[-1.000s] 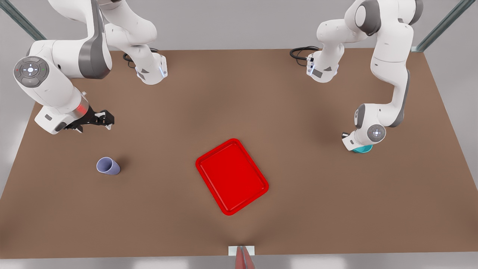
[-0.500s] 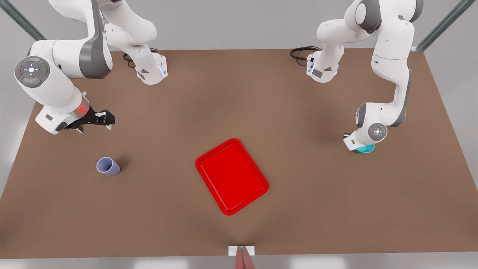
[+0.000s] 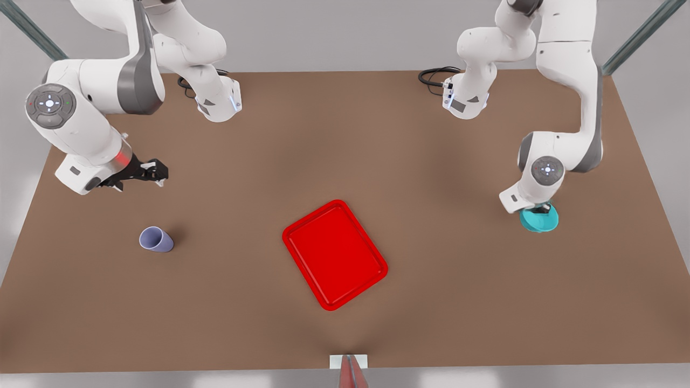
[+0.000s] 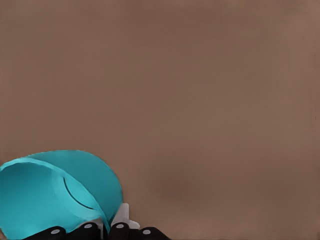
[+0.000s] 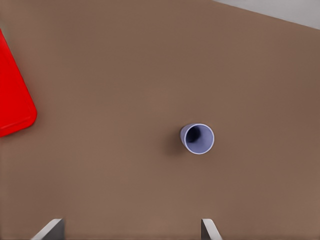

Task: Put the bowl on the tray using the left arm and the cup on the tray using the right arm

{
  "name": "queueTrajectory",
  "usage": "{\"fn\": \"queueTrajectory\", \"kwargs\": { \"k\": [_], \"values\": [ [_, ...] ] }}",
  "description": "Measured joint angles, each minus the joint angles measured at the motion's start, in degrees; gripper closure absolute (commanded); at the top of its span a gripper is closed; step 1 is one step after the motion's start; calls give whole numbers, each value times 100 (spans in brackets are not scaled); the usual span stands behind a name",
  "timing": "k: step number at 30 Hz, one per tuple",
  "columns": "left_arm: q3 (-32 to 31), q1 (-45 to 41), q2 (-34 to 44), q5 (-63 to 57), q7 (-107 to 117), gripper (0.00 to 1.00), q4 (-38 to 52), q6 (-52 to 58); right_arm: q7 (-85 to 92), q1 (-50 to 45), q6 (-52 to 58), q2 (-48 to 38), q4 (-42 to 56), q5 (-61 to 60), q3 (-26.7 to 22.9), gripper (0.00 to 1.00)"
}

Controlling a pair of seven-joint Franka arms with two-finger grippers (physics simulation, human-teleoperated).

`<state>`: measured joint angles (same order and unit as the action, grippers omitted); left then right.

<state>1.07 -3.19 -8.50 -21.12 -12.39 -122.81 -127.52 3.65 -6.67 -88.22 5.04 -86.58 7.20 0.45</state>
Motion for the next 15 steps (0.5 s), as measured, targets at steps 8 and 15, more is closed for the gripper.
{"fn": "queueTrajectory", "kwargs": {
  "k": [8, 15],
  "values": [
    [9, -2122, -1196, 989, 1404, 73, 2555, 1062, 106, 1022, -386, 1024, -130, 1, -11, 0],
    [86, -3831, -3108, 1324, 3299, 73, 4591, 878, 1192, 1713, -2126, 1636, -817, 19, 95, 0]
  ]
}}
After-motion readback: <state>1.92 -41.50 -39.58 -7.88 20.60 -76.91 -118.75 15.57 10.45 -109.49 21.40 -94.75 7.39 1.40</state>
